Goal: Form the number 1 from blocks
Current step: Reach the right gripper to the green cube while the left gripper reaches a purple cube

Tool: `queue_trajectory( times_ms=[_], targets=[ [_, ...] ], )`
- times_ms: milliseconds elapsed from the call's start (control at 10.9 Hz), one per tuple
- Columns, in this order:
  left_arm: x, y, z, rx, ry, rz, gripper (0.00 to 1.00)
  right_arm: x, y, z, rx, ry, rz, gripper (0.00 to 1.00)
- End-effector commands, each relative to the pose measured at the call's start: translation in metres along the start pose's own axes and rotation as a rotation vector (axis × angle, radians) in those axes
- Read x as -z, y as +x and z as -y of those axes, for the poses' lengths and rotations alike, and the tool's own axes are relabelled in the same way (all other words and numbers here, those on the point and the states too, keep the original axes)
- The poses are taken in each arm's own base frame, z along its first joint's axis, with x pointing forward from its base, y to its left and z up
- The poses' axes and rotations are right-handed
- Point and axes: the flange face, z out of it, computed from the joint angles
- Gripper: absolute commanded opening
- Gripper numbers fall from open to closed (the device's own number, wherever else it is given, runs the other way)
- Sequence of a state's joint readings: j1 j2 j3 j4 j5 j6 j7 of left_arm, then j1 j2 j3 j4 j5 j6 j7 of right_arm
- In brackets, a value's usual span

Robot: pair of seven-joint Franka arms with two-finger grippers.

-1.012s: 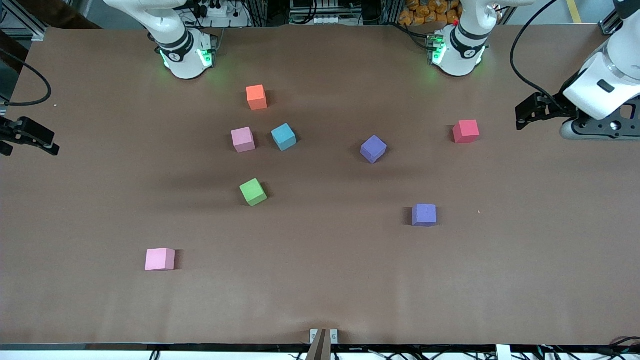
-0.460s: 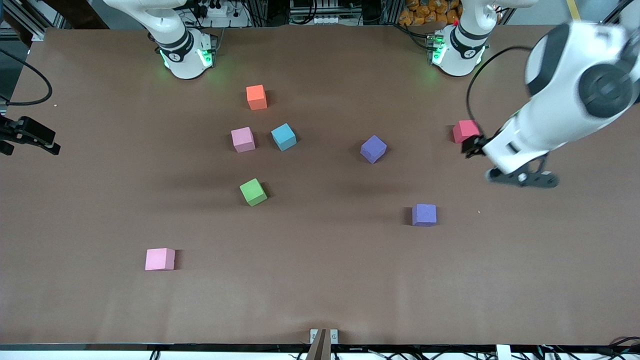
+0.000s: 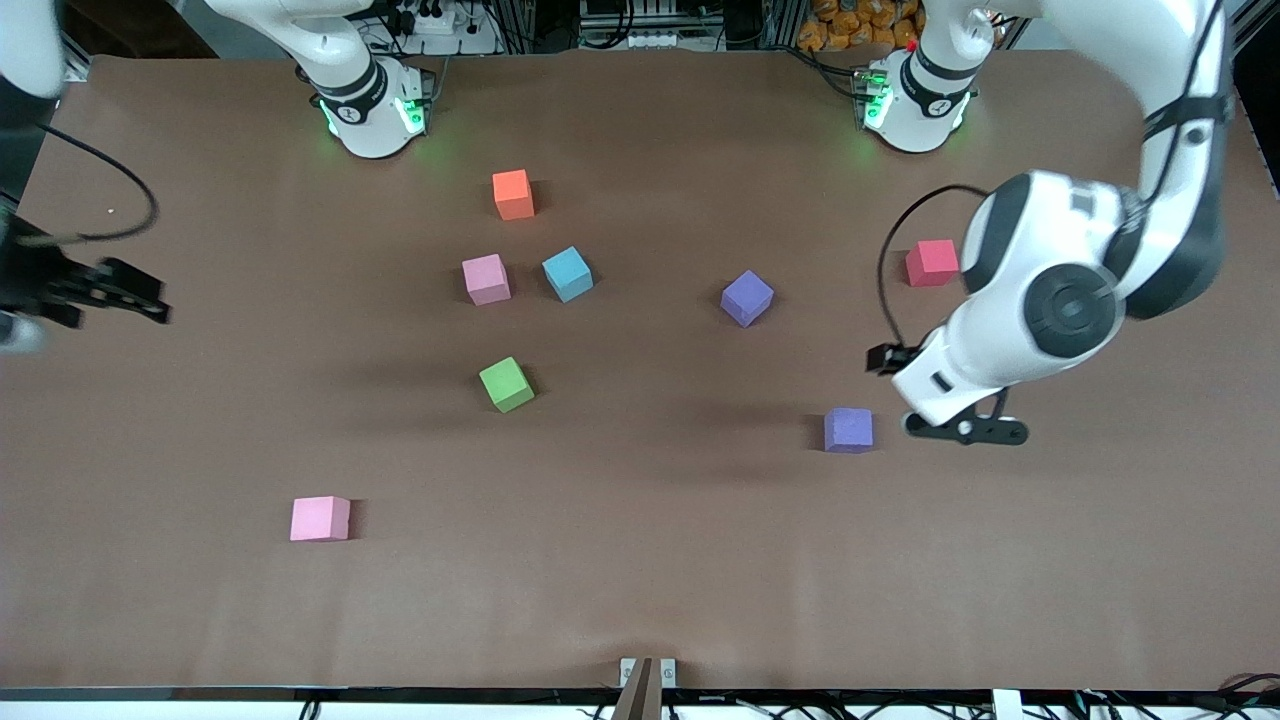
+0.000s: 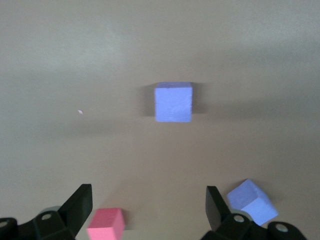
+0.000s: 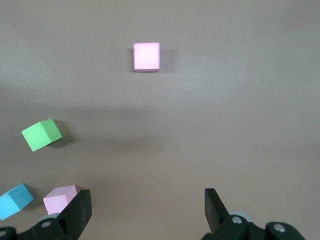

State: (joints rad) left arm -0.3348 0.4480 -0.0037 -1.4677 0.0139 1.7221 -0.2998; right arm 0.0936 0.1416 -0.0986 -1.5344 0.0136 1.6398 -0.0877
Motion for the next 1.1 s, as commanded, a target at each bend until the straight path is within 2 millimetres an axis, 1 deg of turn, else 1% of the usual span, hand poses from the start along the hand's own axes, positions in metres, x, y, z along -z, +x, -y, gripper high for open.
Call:
queue_trajectory(
  times_ms=[0, 92, 184, 276, 368, 460, 552, 644, 736, 828, 920, 1012],
  targets=[
    [0.0, -0.017, -0.072, 0.124, 0.013, -0.014, 1.0, -0.042, 0.025, 0.043, 0.046, 0.058, 0.031, 1.0],
    [-0.005, -0.029, -0.101, 0.175, 0.022, -0.013, 1.0, -0.058, 0.031, 0.066, 0.07, 0.088, 0.038, 1.0],
    [-0.008, -0.043, -0.131, 0.223, 0.026, -0.015, 1.0, -0.077, 0.032, 0.088, 0.098, 0.094, 0.035, 1.0],
    [-0.014, -0.057, -0.158, 0.248, 0.021, -0.006, 1.0, -0.098, 0.028, 0.105, 0.123, 0.091, 0.033, 1.0],
    [-0.016, -0.063, -0.17, 0.252, -0.009, 0.009, 1.0, -0.119, 0.022, 0.113, 0.137, 0.092, 0.056, 1.0],
    [-0.016, -0.068, -0.181, 0.254, -0.045, 0.021, 1.0, -0.136, 0.017, 0.124, 0.148, 0.1, 0.064, 1.0],
    [-0.021, -0.075, -0.192, 0.251, -0.046, 0.026, 1.0, -0.15, 0.014, 0.126, 0.15, 0.108, 0.056, 1.0],
    [-0.03, -0.075, -0.191, 0.268, -0.033, 0.031, 1.0, -0.168, 0.011, 0.131, 0.17, 0.119, 0.041, 1.0],
    [-0.036, -0.073, -0.183, 0.289, -0.029, 0.039, 1.0, -0.184, 0.012, 0.133, 0.208, 0.12, 0.019, 1.0],
    [-0.041, -0.075, -0.176, 0.306, -0.033, 0.035, 1.0, -0.193, 0.012, 0.131, 0.237, 0.115, -0.009, 1.0],
    [-0.049, -0.078, -0.164, 0.326, -0.047, 0.012, 1.0, -0.203, 0.01, 0.13, 0.289, 0.113, -0.008, 1.0],
    [-0.053, -0.072, -0.142, 0.345, -0.086, -0.032, 1.0, -0.214, 0.01, 0.13, 0.336, 0.112, 0.009, 1.0]
  ],
)
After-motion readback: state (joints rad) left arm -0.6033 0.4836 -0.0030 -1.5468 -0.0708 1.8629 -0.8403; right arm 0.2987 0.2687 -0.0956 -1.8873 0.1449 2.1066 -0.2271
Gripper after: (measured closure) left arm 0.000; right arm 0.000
